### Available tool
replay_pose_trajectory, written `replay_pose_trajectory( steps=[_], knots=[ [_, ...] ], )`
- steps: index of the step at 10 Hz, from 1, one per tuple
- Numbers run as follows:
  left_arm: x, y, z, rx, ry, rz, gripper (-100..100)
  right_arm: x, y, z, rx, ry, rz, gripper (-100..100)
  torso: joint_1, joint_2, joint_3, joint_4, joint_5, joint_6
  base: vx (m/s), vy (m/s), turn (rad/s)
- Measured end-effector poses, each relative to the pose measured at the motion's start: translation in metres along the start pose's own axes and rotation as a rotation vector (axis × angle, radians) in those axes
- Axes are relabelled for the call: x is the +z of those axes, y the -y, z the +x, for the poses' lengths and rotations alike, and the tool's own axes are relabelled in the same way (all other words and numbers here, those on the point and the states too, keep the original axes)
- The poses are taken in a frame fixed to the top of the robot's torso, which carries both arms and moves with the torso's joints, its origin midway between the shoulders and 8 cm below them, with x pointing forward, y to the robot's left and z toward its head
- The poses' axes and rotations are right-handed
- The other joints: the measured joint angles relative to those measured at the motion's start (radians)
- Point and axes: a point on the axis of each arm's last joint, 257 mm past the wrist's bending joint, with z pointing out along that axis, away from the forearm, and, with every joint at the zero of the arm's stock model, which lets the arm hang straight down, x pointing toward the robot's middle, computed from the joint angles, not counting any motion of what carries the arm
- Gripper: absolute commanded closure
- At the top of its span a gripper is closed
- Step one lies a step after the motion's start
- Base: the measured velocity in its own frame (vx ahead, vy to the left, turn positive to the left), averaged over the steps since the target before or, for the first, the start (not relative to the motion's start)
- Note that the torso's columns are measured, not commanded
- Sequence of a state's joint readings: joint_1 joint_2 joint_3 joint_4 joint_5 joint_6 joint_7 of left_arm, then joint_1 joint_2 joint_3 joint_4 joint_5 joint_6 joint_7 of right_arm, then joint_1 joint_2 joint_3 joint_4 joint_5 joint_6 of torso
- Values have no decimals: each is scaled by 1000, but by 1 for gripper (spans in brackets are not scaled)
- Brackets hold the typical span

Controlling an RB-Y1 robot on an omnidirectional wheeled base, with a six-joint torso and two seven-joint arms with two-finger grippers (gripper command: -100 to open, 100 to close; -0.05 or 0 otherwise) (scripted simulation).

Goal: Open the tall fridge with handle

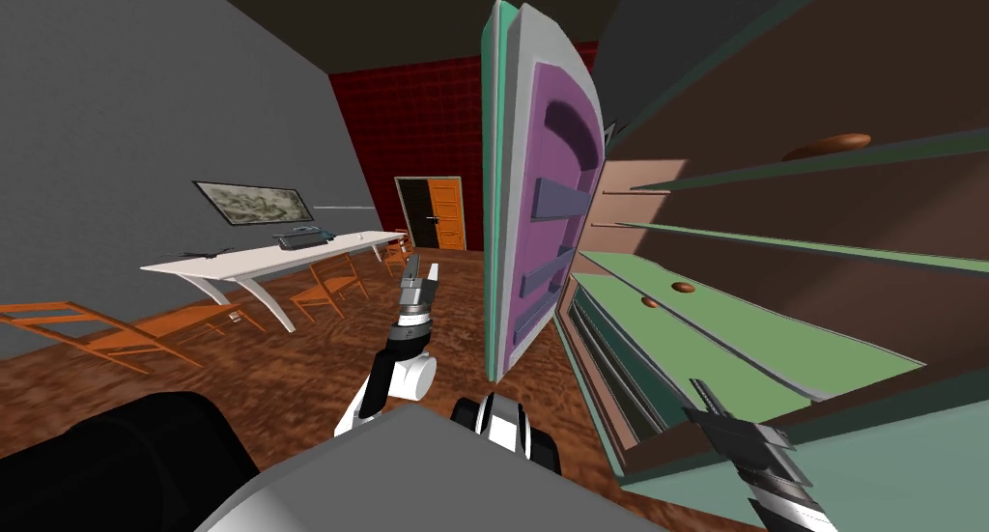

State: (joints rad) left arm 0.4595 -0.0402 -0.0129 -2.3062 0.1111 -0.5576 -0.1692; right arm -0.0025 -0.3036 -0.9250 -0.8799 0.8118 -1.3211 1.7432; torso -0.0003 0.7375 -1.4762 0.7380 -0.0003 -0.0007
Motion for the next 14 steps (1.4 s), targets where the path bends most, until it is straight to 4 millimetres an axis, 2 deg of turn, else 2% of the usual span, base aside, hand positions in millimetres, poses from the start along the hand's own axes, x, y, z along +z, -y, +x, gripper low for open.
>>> replay_pose_trajectory(
  steps=[4,5,7,11,14],
  knots=[
    [0,0,0,0,0,0,0,15,-32,-28,4,32,-28,100,5,0,0,0,2,1,-15,-68,-61],
    [0,0,0,0,0,0,0,15,-40,-36,10,31,-23,100,-2,0,0,0,0,2,-15,-94,-126],
    [0,0,0,0,0,0,0,29,-54,-52,10,53,-38,100,2,1,0,0,1,0,-10,-67,-108],
    [0,0,0,0,0,0,0,51,-83,-94,31,76,-35,100,-1,1,1,0,0,2,-14,-98,-115],
    [0,0,0,0,0,0,0,60,-100,-124,47,118,-51,100,5,0,0,0,2,1,-9,-43,-60]
  ],
)
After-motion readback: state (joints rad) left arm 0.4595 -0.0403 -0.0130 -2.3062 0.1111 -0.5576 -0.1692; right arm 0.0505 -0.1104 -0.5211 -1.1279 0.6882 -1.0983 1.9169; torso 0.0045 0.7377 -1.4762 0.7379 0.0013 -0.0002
